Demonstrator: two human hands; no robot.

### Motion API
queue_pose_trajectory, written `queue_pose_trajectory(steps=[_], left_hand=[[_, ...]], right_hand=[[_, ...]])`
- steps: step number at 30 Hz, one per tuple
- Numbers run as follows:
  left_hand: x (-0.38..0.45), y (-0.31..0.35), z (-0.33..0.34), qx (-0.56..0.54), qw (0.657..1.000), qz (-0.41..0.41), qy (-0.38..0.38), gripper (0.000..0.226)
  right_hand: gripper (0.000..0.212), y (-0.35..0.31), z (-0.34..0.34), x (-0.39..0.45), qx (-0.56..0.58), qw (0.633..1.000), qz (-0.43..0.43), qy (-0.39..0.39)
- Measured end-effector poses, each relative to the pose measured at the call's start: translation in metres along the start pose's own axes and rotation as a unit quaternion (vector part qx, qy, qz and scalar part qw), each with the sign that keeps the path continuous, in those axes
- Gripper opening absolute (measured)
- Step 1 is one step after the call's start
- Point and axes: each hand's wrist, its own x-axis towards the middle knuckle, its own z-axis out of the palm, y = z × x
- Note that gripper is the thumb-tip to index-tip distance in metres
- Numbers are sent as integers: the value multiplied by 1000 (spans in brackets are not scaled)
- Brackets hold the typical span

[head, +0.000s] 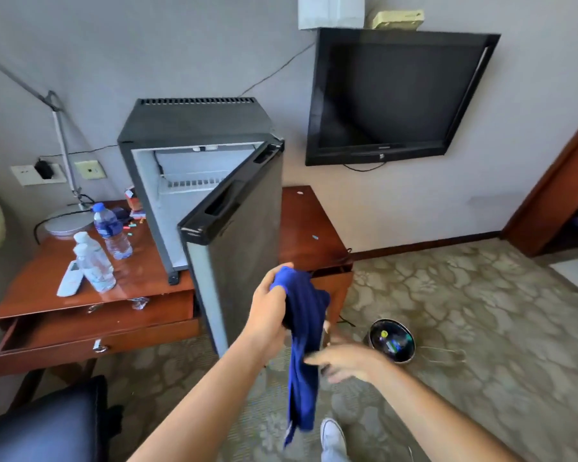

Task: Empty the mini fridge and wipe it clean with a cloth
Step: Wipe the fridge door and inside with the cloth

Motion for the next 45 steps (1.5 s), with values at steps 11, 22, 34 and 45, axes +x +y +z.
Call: queue_pose_trajectory(steps=[11,22,34,45], left_hand=[[192,-70,51,299,954,20,27,35],[293,-51,102,346,938,-9,-8,54],[332,-26,101,486,871,-8,75,49],[275,-33,92,605,788,32,111,60]], right_hand=[[37,-68,-195,104,313,930,-129,143],[25,-195,-266,188,496,856,-147,8],[47,-212,-289,301,-186,960,-133,163],[32,-188,-274,297,-235,923,-157,261]])
